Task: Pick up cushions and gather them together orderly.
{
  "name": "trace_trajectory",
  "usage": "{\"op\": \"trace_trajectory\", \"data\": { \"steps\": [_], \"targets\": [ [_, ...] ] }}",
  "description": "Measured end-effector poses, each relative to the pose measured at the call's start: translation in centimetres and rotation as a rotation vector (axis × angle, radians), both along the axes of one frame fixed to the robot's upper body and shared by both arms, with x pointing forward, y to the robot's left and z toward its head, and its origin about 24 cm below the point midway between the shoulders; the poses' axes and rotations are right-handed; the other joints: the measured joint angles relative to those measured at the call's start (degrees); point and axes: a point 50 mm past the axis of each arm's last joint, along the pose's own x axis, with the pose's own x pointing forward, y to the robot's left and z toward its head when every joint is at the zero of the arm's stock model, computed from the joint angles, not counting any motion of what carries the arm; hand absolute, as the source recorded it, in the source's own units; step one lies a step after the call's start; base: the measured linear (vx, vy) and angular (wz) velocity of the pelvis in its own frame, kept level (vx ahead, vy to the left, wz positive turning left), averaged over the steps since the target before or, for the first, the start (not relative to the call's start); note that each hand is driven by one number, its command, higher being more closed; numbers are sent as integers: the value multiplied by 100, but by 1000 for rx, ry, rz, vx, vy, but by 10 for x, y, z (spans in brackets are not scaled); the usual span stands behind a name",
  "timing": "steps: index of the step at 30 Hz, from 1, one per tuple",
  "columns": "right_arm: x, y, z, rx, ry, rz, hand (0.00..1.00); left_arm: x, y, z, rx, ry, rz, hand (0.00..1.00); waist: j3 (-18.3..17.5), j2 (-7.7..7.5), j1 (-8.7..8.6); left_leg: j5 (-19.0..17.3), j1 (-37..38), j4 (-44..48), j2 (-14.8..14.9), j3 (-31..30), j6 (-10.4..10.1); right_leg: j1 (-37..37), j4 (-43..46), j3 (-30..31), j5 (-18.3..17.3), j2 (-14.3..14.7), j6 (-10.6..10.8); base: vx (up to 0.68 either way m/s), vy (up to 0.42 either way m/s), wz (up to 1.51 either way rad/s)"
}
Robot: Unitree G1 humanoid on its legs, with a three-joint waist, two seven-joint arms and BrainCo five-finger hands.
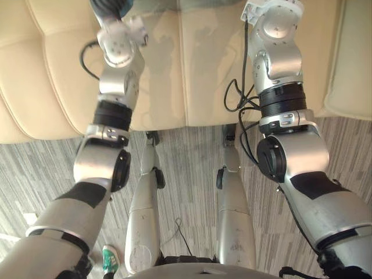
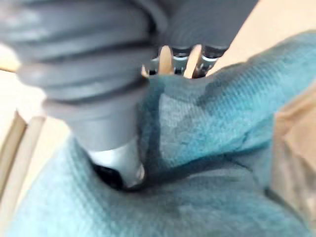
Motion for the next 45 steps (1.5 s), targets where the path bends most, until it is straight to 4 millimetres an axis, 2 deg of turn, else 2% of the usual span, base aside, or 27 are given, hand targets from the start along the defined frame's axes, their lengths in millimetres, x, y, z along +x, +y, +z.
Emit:
{"op": "trace_trajectory", "data": {
  "steps": [2,8,13,17,20,22,25,27,28,31,34,35,36,37,38,39,41,43,44,45],
  "targets": [
    [-8,-5,7,5,-51,9,0,-4,0,-1,-41,-43,-9,0,118,-3,-18,210,-23,2,36,108,115,-64,70,26,6,20,19,12,-33,-8],
    [-16,-13,12,53,-98,46,0,-9,6,-18,-63,-51,-17,0,118,-5,-52,221,39,2,56,139,130,-208,465,50,-227,65,-15,6,-39,-2],
    [-19,-19,2,97,-112,73,0,-10,20,-32,-199,-44,-25,0,117,-9,-51,152,73,1,115,207,116,-324,667,117,-313,141,-48,-23,-58,-7],
    [-19,-25,-4,156,-119,106,0,-10,22,-42,-208,-16,-20,0,117,-11,-53,170,198,1,142,271,139,-302,794,163,-364,175,-57,-42,-73,-7],
    [-32,-29,0,165,-204,128,0,-9,30,-47,-221,8,-8,0,115,-16,-87,180,337,2,178,268,150,-247,980,157,-470,211,-89,-36,-85,-1],
    [-33,-30,-1,161,-211,129,0,-9,33,-50,-233,17,-5,0,115,-17,-110,179,404,2,179,267,150,-210,1040,156,-516,214,-96,-35,-80,3],
    [-30,-35,-14,157,-176,110,0,-10,42,-55,-253,28,8,0,99,-75,-129,169,546,2,181,256,151,-164,1257,147,-655,219,-117,-32,-80,5],
    [-33,-44,-35,153,-151,91,0,-18,63,-51,-267,-17,57,0,103,-222,-139,158,692,4,180,235,156,-141,1562,133,-835,220,-144,-35,-121,10],
    [-34,-48,-40,154,-148,85,0,-20,67,-50,-262,-26,68,0,94,-241,-137,159,725,5,173,232,156,-139,1627,133,-878,214,-145,-29,-137,15],
    [-41,-66,-68,172,-113,33,0,-38,96,-51,-227,-83,144,0,86,-268,-131,159,1026,15,150,129,156,63,2000,81,-1141,193,-185,-21,-153,23],
    [-52,-78,-105,135,-46,3,0,-63,122,-65,-212,-119,234,0,67,-305,-120,-180,1125,628,160,-88,125,386,2394,-73,-1461,131,-257,-28,-178,32],
    [-55,-81,-126,115,14,6,0,-73,130,-75,-192,-113,265,0,14,-398,-76,-363,1210,900,161,-107,118,515,2559,-91,-1595,98,-288,-32,-161,23],
    [-57,-84,-145,102,72,8,0,-84,137,-92,-167,-80,301,0,-45,-451,-61,-527,1270,1156,170,-169,119,673,2660,-121,-1695,89,-303,-29,-116,14],
    [-59,-86,-153,98,97,2,0,-88,139,-100,-161,-63,309,0,-69,-470,-64,-598,1303,1258,171,-199,119,748,2682,-148,-1750,80,-320,-27,-88,18],
    [-67,-90,-174,83,155,-1,0,-98,141,-120,-146,-16,309,0,-128,-521,-40,-773,1410,1438,185,-258,127,944,2746,-195,-1887,71,-362,-15,-54,13],
    [-69,-90,-181,78,177,2,0,-102,141,-127,-143,1,309,0,-145,-551,-38,-815,1471,1486,192,-269,121,1028,2755,-207,-1918,72,-379,22,-58,11],
    [-82,-82,-228,88,317,60,0,-121,134,-178,-151,151,282,0,-275,-653,-29,-1064,1832,1742,215,-333,99,1556,2737,-275,-2047,67,-382,81,-37,7],
    [-104,-66,-292,105,536,139,0,-146,116,-234,-164,350,227,0,-713,-717,31,-1327,2243,1830,267,-338,37,2114,2562,-372,-2163,79,-352,127,-17,2],
    [-110,-63,-309,97,604,150,0,-154,112,-247,-165,398,211,0,-823,-712,51,-1356,2388,1800,286,-330,37,2288,2462,-402,-2168,89,-347,134,-8,-1],
    [-121,-58,-339,103,725,168,0,-168,105,-267,-161,479,188,0,-1035,-711,68,-1396,2623,1714,300,-317,33,2574,2278,-465,-2166,92,-350,136,-5,-1]
  ]
}}
